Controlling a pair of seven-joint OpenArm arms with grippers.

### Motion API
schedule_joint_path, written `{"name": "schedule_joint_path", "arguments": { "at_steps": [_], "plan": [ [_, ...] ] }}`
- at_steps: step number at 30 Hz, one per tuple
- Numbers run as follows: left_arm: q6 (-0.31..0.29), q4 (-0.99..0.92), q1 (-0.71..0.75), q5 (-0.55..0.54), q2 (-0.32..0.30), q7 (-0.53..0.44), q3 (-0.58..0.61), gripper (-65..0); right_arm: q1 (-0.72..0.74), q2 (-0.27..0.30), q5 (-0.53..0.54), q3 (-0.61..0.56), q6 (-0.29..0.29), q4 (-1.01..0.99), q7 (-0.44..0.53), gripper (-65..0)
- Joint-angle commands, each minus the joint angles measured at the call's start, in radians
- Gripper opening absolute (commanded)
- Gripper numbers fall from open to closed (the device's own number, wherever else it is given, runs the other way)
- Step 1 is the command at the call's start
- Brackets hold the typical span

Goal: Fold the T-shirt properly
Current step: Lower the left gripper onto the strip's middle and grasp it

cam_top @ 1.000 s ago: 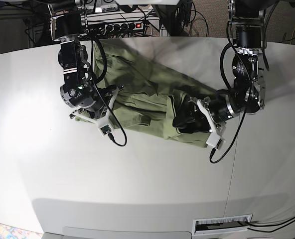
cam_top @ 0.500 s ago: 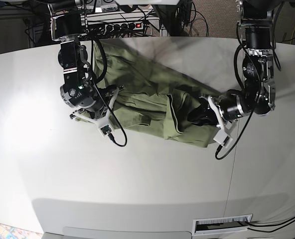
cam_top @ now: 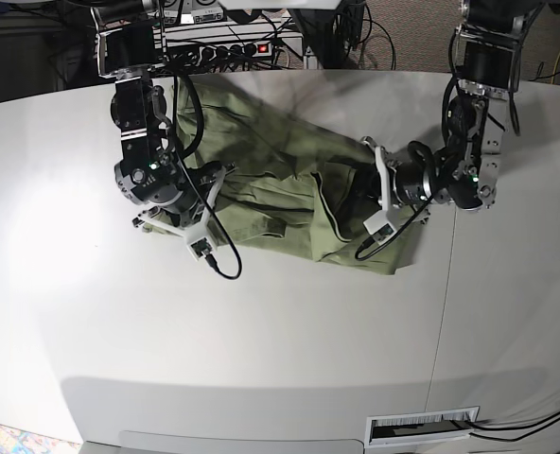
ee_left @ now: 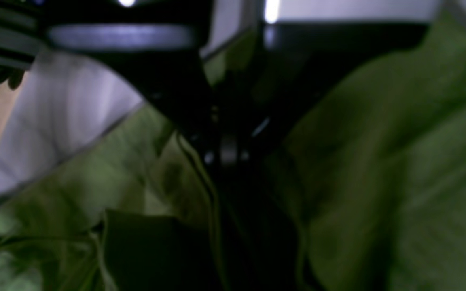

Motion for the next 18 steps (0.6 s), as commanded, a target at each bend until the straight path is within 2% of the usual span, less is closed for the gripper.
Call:
{"name": "schedule_joint_path", "arguments": {
  "at_steps": [1, 7, 14, 16, 18],
  "plan": [
    [0.002, 0.008, -0.003, 0.026, -0.008, 0.031, 0.003, -65.0, 0.017, 0.003, -0.005, 0.002, -0.003, 0.019, 0.016, -65.0],
    [0.008, 0.131, -0.031, -0.182, -0.021, 0.021, 0.002, -65.0, 0.017, 0.003, -0.009, 0.002, -0.003, 0.019, 0.019, -65.0],
    [0.002, 0.251, -0.027, -0.383, 0.009, 0.066, 0.002, -65.0, 0.017, 0.003, -0.009, 0.002, -0.003, 0.019, 0.022, -65.0],
    [0.002, 0.251, -0.013, -0.407, 0.039, 0.067, 0.002, -65.0, 0.017, 0.003, -0.009, 0.002, -0.003, 0.019, 0.022, -65.0],
    [0.002, 0.251, 0.003, -0.387, 0.065, 0.066, 0.002, -65.0, 0.017, 0.003, -0.009, 0.002, -0.003, 0.019, 0.022, -65.0]
  ]
}}
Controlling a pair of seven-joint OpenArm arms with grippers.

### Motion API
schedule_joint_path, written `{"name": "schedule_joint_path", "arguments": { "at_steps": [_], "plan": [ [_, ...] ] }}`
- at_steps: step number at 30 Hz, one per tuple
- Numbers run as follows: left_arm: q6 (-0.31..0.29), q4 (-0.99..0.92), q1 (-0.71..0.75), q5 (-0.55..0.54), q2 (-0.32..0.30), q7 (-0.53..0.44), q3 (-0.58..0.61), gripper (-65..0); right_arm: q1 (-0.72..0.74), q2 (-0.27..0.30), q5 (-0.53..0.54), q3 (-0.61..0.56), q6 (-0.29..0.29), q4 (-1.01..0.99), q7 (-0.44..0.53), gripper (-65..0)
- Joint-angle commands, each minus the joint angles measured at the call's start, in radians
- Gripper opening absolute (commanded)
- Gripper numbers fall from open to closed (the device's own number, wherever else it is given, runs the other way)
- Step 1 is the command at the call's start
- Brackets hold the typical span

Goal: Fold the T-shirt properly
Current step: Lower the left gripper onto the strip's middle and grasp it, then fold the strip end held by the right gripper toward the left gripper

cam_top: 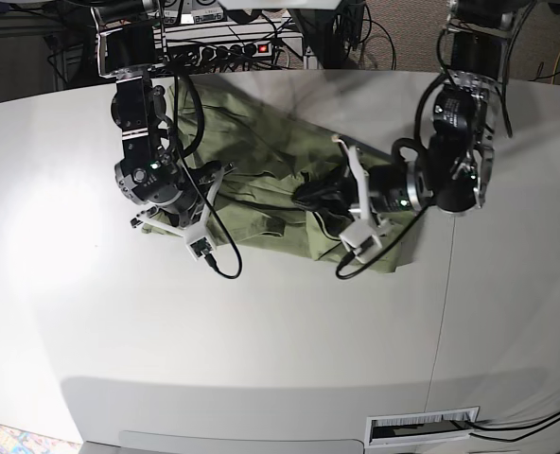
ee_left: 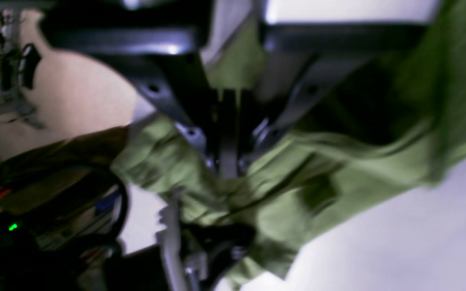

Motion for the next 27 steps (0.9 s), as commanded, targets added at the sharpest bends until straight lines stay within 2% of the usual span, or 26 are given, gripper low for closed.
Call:
{"name": "schedule_joint_path", "arguments": {
  "at_steps": [1, 4, 9, 13, 20, 25, 27],
  "plan": [
    [-0.002, 0.017, -0.012, -0.007, -0.004, -0.023, -0.004, -65.0, 0.017, 0.003, 0.002, 0.002, -0.003, 0.019, 0.021, -65.0],
    [-0.002, 0.017, -0.022, 0.090, -0.022, -0.073, -0.004, -65.0, 0.017, 0.004, 0.002, 0.002, -0.003, 0.019, 0.019, -65.0],
    [-0.002, 0.013, -0.045, 0.439, -0.069, -0.303, -0.004, -65.0, 0.017, 0.003, 0.002, 0.002, -0.003, 0.019, 0.021, -65.0],
    [0.022, -0.022, -0.037, 0.625, -0.073, -0.444, -0.004, -65.0, 0.017, 0.003, 0.002, 0.002, -0.003, 0.019, 0.023, -65.0],
    [0.079, -0.089, -0.037, 0.794, -0.070, -0.583, -0.004, -65.0, 0.017, 0.003, 0.002, 0.002, -0.003, 0.019, 0.023, -65.0],
    [0.079, -0.175, -0.037, 0.869, -0.070, -0.663, -0.004, -65.0, 0.017, 0.003, 0.002, 0.002, -0.003, 0.019, 0.026, -65.0],
    [0.079, -0.202, -0.037, 0.871, -0.070, -0.668, -0.004, -65.0, 0.018, 0.003, 0.002, 0.002, -0.003, 0.019, 0.026, -65.0]
  ]
}}
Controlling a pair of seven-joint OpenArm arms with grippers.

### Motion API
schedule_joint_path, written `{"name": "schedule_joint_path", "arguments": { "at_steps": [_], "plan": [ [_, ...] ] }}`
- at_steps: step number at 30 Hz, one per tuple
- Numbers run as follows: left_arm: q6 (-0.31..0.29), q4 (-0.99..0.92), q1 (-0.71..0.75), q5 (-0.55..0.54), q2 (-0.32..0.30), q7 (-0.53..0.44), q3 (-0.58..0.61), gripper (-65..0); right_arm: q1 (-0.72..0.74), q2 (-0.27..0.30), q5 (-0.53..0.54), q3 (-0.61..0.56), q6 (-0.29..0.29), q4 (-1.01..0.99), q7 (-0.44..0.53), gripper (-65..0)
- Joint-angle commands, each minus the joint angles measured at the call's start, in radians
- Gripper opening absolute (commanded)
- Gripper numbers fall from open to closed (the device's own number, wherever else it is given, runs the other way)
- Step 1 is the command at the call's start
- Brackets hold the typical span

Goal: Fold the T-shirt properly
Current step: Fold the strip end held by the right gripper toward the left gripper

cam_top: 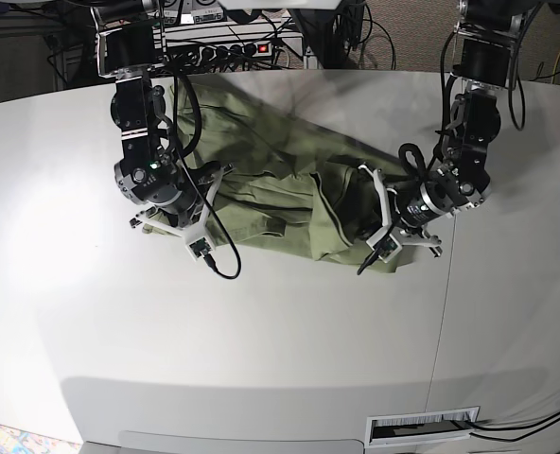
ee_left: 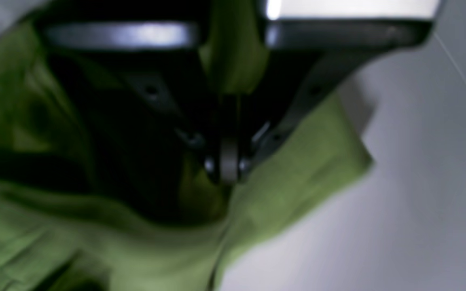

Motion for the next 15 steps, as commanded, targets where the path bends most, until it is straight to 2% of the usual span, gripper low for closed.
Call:
{"name": "schedule_joint_path", "arguments": {
  "at_steps": [1, 4, 7, 12, 15],
  "plan": [
    [0.005, 0.013, -0.015, -0.015, -0.005, -0.026, -0.005, -65.0, 0.017, 0.003, 0.003, 0.002, -0.003, 0.019, 0.022, -65.0],
    [-0.011, 0.014, -0.009, -0.075, -0.004, -0.023, -0.005, -65.0, 0.018, 0.003, 0.003, 0.002, -0.003, 0.019, 0.026, -65.0],
    [-0.072, 0.016, -0.002, -0.203, 0.000, -0.004, -0.003, -65.0, 0.017, 0.003, 0.003, 0.002, -0.003, 0.019, 0.026, -65.0],
    [-0.076, 0.016, -0.002, -0.430, 0.043, 0.126, -0.003, -65.0, 0.018, 0.003, 0.003, 0.002, -0.003, 0.019, 0.026, -65.0],
    [-0.076, 0.016, -0.002, -0.476, 0.095, 0.205, -0.003, -65.0, 0.017, 0.003, 0.002, 0.002, -0.003, 0.019, 0.026, -65.0]
  ]
}}
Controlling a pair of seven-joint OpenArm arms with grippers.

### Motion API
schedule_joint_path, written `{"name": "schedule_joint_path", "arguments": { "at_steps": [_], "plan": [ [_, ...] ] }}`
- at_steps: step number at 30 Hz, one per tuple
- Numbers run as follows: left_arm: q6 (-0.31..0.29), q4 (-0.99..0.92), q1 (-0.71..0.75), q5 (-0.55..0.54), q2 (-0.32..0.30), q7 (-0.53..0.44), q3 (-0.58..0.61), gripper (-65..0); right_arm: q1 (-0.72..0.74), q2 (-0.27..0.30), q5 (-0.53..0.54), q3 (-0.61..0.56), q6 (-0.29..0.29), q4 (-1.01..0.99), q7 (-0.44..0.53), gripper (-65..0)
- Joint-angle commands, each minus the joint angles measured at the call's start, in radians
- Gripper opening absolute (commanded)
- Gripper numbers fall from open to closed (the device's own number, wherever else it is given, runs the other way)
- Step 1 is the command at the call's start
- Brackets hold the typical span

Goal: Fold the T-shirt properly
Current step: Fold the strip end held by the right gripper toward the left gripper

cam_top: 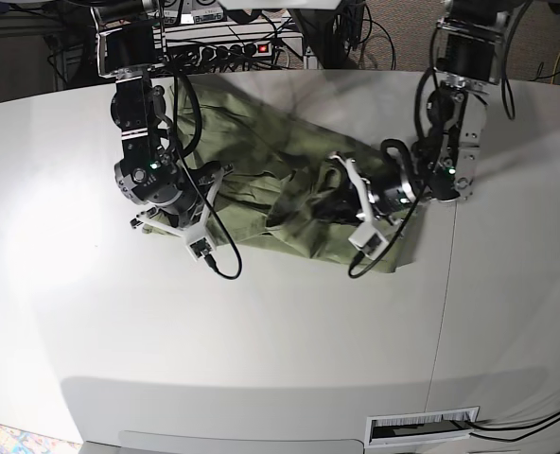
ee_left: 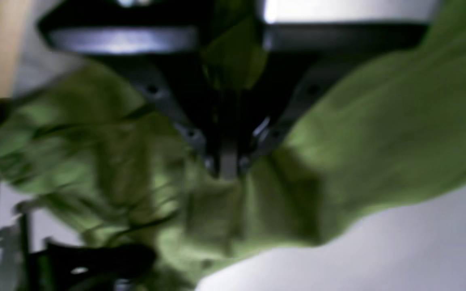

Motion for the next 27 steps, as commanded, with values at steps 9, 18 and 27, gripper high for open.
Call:
{"name": "schedule_joint_path", "arguments": {
  "at_steps": [9, 18, 27],
  "plan": [
    [-0.005, 0.135, -0.019, 0.070, 0.012, 0.108, -0.002, -65.0, 0.018, 0.009, -0.013, 0.004, -0.004, 0.019, 0.011, -65.0],
    [0.113, 0.246, -0.018, 0.068, -0.142, 0.148, -0.002, -44.1, 0.023, 0.009, 0.022, 0.004, -0.003, 0.035, -0.119, -65.0],
    [0.121, 0.139, -0.018, 0.197, -0.141, 0.142, -0.002, -64.2, -0.015, 0.009, 0.024, 0.004, -0.003, 0.134, -0.105, -65.0]
  ]
}}
